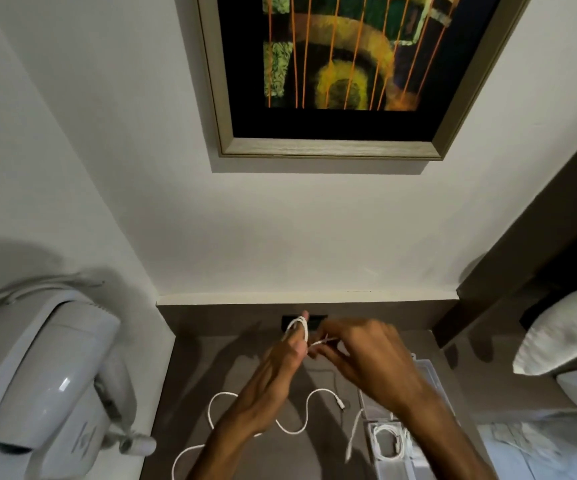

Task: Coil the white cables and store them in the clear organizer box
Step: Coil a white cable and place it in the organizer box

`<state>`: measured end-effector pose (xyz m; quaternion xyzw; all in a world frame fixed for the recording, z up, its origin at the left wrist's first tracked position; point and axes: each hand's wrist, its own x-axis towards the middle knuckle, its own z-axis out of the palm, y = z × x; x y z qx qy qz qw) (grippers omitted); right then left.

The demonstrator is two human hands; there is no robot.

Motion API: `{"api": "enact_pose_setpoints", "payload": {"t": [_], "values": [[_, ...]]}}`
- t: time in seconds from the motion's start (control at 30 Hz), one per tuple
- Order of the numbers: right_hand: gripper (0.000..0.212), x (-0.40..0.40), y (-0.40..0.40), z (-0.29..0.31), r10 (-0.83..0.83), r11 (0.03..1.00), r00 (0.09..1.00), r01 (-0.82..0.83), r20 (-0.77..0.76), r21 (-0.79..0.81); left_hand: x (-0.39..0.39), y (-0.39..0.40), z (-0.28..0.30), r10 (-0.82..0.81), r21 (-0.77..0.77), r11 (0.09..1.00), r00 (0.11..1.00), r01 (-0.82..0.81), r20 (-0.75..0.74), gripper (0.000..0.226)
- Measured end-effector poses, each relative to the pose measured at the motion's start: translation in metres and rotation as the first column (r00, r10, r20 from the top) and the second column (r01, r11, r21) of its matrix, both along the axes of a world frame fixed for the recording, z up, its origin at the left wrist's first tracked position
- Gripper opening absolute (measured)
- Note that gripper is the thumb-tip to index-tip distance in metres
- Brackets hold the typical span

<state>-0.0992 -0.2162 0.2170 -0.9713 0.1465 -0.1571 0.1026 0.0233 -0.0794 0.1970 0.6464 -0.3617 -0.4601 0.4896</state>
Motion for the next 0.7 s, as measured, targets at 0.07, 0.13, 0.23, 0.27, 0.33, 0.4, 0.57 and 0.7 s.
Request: {"api": "enact_pose_setpoints", "payload": {"t": [0.07,0.13,0.23,0.27,0.33,0.4,0.57,0.7], "values": [[0.018,0.007,-0.023,0.001,0.045,0.999,0.999,-0.045,0.015,0.006,0.005,-0.008,0.004,-0.049,0.063,0.997,0.997,0.053,-0.063,0.156],[0.006,0.014,-0.042,-0.003,0.088,0.975,0.994,-0.101,0.072,0.197,0.013,-0.003,0.011,-0.136,-0.042,0.991,0.973,0.131,-0.187,0.165],[0.013,0.022,-0.052,-0.02,-0.017,0.822,0.969,-0.126,0.246,0.555,0.02,0.011,0.0,-0.139,-0.199,0.979,0.876,0.05,-0.463,0.13],[0.014,0.022,-0.047,-0.028,-0.058,0.772,0.961,-0.129,0.271,0.623,0.02,0.016,-0.009,-0.15,-0.228,0.973,0.821,0.024,-0.551,0.127],[0.024,0.021,-0.022,-0.048,-0.074,0.71,0.962,-0.135,0.264,0.691,0.019,0.016,-0.005,-0.197,-0.334,0.942,0.742,-0.038,-0.64,0.124],[0.032,0.017,0.014,-0.068,-0.038,0.678,0.987,-0.089,0.155,0.729,0.022,0.014,-0.001,-0.234,-0.42,0.896,0.649,-0.146,-0.724,0.12],[0.016,-0.006,0.066,-0.073,-0.051,0.748,0.998,0.062,-0.036,0.661,0.029,0.011,-0.009,0.245,-0.247,0.849,0.762,-0.467,-0.599,0.096],[0.023,-0.012,0.05,-0.031,-0.076,0.935,0.997,0.079,-0.02,0.346,0.008,0.0,-0.007,0.352,-0.108,0.918,0.911,-0.38,-0.216,0.044]]}}
